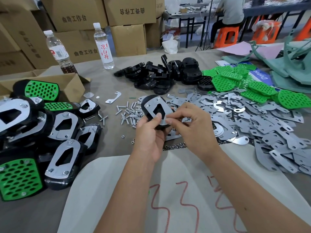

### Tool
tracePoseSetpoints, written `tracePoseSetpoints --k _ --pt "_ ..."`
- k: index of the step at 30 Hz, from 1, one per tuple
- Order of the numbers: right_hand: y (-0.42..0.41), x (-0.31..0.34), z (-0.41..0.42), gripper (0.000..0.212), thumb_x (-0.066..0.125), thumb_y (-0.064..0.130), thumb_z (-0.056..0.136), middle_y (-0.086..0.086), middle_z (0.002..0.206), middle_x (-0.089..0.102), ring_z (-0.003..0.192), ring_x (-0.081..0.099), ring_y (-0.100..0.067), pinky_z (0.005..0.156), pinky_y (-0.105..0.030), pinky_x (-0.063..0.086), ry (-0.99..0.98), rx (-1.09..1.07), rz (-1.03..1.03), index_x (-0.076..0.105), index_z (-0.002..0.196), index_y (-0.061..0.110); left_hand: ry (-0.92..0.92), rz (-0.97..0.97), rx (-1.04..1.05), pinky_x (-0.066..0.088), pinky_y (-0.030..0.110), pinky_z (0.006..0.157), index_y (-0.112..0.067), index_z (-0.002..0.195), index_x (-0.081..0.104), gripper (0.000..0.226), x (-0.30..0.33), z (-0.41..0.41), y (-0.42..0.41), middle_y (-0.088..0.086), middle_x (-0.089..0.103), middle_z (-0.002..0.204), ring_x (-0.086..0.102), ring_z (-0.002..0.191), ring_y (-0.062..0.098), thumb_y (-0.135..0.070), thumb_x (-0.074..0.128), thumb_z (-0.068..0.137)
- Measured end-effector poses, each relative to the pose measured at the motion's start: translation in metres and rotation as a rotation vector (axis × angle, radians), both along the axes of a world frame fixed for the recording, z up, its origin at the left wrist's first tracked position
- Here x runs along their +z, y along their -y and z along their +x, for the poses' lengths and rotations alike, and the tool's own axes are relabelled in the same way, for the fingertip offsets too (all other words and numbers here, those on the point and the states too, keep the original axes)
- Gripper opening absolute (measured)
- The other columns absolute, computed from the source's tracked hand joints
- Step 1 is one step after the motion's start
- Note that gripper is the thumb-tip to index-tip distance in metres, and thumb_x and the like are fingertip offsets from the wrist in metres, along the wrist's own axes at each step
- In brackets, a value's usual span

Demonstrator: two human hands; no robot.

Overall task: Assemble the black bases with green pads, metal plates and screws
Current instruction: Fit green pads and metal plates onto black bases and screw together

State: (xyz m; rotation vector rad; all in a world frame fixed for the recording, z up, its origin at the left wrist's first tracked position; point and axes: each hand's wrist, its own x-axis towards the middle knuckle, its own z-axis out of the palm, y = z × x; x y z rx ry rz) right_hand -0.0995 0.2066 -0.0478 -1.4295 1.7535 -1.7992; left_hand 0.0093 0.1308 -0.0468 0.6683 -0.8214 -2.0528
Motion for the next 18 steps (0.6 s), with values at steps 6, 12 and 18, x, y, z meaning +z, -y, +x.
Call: tracePoseSetpoints --k 6,12,18 --pt "-0.003 0.005 -0.011 0.012 0.078 0.005 0.091 -0.003 0.085 0.064 0.074 0.060 -0.022 0.065 -0.052 0.053 -0.076 0.108 0.051 0.083 0.095 0.014 0.020 0.028 -0.023 0.065 0.046 0.082 0.006 0.116 0.060 0.017 0.004 0.002 0.000 0.022 0.073 0.101 0.070 0.102 0.041 0.002 0.049 0.104" --pt "-0.006 0.005 -0.010 0.013 0.087 0.008 0.081 -0.007 0.084 0.063 0.068 0.058 -0.018 0.060 -0.037 0.057 -0.043 0.099 0.042 0.083 0.092 0.015 0.043 -0.014 -0.052 0.062 0.034 0.065 0.006 0.119 0.060 0.020 0.005 0.002 -0.001 0.023 0.075 0.100 0.077 0.087 0.035 -0.001 0.047 0.105" --pt "-0.003 0.005 -0.008 0.013 0.079 -0.001 0.087 -0.012 0.088 0.061 0.074 0.063 -0.038 0.062 -0.022 0.054 0.048 0.146 0.038 0.082 0.092 0.010 0.082 -0.056 -0.033 0.060 0.046 0.077 0.002 0.115 0.061 0.017 0.000 0.000 0.002 0.027 0.071 0.107 0.071 0.096 0.041 -0.002 0.049 0.105"
